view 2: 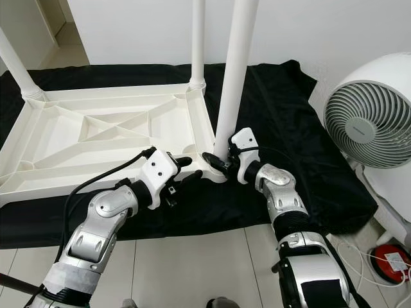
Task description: Building children table
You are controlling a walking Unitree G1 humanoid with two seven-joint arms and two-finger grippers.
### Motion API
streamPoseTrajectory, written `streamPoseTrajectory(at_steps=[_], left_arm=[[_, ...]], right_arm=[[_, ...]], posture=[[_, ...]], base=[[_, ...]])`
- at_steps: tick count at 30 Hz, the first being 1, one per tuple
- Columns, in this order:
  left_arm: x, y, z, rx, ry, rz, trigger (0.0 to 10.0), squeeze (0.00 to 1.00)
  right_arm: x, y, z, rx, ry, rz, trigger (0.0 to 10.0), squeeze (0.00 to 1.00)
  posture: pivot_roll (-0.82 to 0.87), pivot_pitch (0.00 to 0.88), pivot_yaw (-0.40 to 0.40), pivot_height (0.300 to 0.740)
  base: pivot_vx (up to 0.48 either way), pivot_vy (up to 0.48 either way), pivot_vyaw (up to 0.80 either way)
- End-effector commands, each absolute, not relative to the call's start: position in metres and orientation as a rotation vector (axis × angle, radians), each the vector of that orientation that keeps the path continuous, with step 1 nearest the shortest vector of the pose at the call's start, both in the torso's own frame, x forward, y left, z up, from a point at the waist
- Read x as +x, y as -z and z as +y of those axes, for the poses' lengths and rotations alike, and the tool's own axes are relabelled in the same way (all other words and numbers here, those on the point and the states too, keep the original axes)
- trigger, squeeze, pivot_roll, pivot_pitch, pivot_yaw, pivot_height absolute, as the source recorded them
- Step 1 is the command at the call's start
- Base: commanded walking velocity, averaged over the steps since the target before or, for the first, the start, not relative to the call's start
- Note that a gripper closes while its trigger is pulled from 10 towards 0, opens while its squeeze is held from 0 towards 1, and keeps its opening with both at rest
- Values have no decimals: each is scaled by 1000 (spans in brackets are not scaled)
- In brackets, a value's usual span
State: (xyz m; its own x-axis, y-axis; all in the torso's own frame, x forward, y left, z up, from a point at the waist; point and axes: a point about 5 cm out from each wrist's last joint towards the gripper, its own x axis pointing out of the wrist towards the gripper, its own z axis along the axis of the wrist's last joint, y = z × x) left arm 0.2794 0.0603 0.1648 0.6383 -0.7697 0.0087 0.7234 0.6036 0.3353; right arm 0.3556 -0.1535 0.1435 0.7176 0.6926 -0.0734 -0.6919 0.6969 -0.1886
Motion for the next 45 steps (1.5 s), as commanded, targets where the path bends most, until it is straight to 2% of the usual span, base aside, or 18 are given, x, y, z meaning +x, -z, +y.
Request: streamPoseTrajectory(at_steps=[1, 4, 7, 12, 14, 15, 18, 25, 31, 32, 41, 42, 45], left_arm=[[281, -166, 64, 302, 766, -173, 10000, 0], [281, -165, 64, 301, 768, -172, 10000, 0], [280, -165, 63, 299, 773, -171, 10000, 0], [279, -164, 63, 296, 772, -169, 10000, 0], [277, -163, 63, 294, 774, -163, 10000, 0], [277, -163, 63, 294, 774, -163, 10000, 0], [277, -162, 63, 296, 777, -161, 10000, 0], [277, -162, 61, 292, 783, -162, 10000, 0], [276, -162, 60, 292, 787, -162, 10000, 0], [276, -162, 60, 293, 786, -163, 10000, 0], [275, -160, 59, 291, 783, -162, 10000, 0], [274, -160, 59, 291, 784, -161, 10000, 0], [274, -160, 59, 290, 784, -160, 10000, 0]], right_arm=[[354, -132, -157, -217, -703, 48, 10000, 0], [355, -132, -158, -200, -644, 43, 10000, 0], [356, -136, -159, -152, -443, 19, 10000, 0], [352, -137, -156, -104, -307, 1, 10000, 0], [340, -136, -149, -96, -113, -17, 10000, 0], [340, -136, -149, -96, -113, -17, 10000, 0], [324, -126, -139, -96, 43, 3, 10000, 0], [315, -125, -127, -72, 85, -2, 10000, 0], [317, -130, -131, -62, 87, -21, 10000, 0], [319, -133, -134, -53, 80, -35, 10000, 1000], [317, -149, -138, -13, 78, -101, 10000, 1000], [314, -151, -138, -9, 79, -114, 10000, 0], [306, -153, -139, -12, 66, -139, 10000, 0]], posture=[[-104, 28, 8, 740], [-106, 32, 8, 740], [-108, 39, 4, 740], [-105, 44, 5, 740], [-106, 46, 5, 740], [-106, 46, 5, 740], [-107, 47, 3, 740], [-109, 45, 0, 740], [-111, 43, -2, 740], [-108, 39, -7, 740], [-106, 32, -13, 740], [-109, 33, -15, 740], [-109, 33, -15, 740]], base=[[0, 0, 0], [0, 0, 0], [0, 0, 0], [0, 0, 0], [0, 0, 0], [0, 0, 0], [0, 0, 0], [0, 0, 0], [0, 0, 0], [0, 0, 0], [0, 0, 0], [0, 0, 0], [0, 0, 0]])
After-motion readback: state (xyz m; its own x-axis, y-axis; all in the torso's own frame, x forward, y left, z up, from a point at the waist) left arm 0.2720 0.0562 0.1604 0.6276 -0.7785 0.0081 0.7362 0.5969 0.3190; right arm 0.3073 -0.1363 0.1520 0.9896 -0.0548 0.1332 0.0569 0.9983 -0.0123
